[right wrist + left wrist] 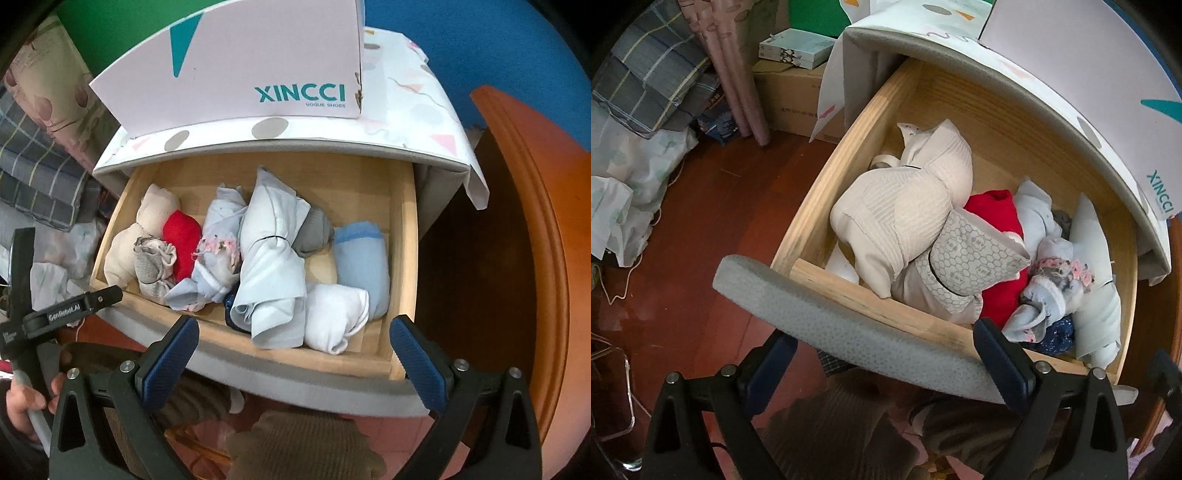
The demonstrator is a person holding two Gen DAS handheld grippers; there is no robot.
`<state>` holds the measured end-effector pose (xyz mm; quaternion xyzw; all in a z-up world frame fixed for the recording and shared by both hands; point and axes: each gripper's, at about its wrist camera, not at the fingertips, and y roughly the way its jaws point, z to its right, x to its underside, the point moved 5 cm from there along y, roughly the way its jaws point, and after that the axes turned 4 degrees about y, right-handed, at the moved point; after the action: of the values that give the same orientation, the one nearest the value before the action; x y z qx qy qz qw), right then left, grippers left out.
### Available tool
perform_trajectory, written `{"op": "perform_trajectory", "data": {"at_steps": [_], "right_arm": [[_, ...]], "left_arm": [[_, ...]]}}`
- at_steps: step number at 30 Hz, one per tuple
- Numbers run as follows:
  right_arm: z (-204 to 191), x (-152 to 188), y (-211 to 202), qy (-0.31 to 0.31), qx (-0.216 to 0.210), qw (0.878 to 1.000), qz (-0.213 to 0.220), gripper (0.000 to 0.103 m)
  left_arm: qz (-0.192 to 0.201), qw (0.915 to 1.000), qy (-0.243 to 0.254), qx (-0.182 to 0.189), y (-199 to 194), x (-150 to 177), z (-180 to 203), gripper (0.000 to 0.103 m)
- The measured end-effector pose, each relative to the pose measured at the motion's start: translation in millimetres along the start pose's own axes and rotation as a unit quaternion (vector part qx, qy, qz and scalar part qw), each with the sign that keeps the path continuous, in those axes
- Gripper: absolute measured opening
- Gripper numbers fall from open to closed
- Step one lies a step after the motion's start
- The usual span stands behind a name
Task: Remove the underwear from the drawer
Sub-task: 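Grasp the white rolled garment with black band with the right tool while the left tool moves over the drawer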
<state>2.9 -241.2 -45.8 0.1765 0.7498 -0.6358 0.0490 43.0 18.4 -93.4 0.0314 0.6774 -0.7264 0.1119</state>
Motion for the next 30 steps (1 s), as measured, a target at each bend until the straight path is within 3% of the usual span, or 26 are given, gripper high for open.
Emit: {"op": "perform_trajectory", "data": {"at_steps": [6, 12, 17, 22, 26, 30], "right_arm": [[12.5, -13.4, 6.4, 0.015, -0.002, 1.0, -0.026, 0.102], [15.2, -16.4, 16.4, 0.024, -0.015, 0.999, -0.046, 0.102], [12.6, -20.7, 20.5, 0.028, -0.017, 0.998, -0.051, 0.082], [4.1, -24.9, 24.8, 0.021, -0.022, 0.998, -0.058, 0.075], [-8.8, -29.2, 34.7, 0.006, -0.022, 0.998, -0.066, 0.06], [-22.1, -35.5, 49.9, 0.003, -0.023, 0.997, -0.079, 0.057]], "left_arm": [[-0.004, 0.9999, 0.004, -0.01, -3.2, 8.2, 0.0, 0.099], [0.004, 0.9999, -0.009, 0.014, 1.4, 1.3, -10.1, 0.098], [0.025, 0.9989, -0.022, 0.033, -8.2, 2.9, -16.6, 0.097], [0.041, 0.9987, -0.006, 0.03, -21.2, 2.8, -16.8, 0.097], [0.047, 0.9983, 0.01, 0.033, -31.2, 1.1, -18.0, 0.097], [0.079, 0.9956, 0.047, 0.014, -48.0, -7.1, -17.7, 0.097]]}}
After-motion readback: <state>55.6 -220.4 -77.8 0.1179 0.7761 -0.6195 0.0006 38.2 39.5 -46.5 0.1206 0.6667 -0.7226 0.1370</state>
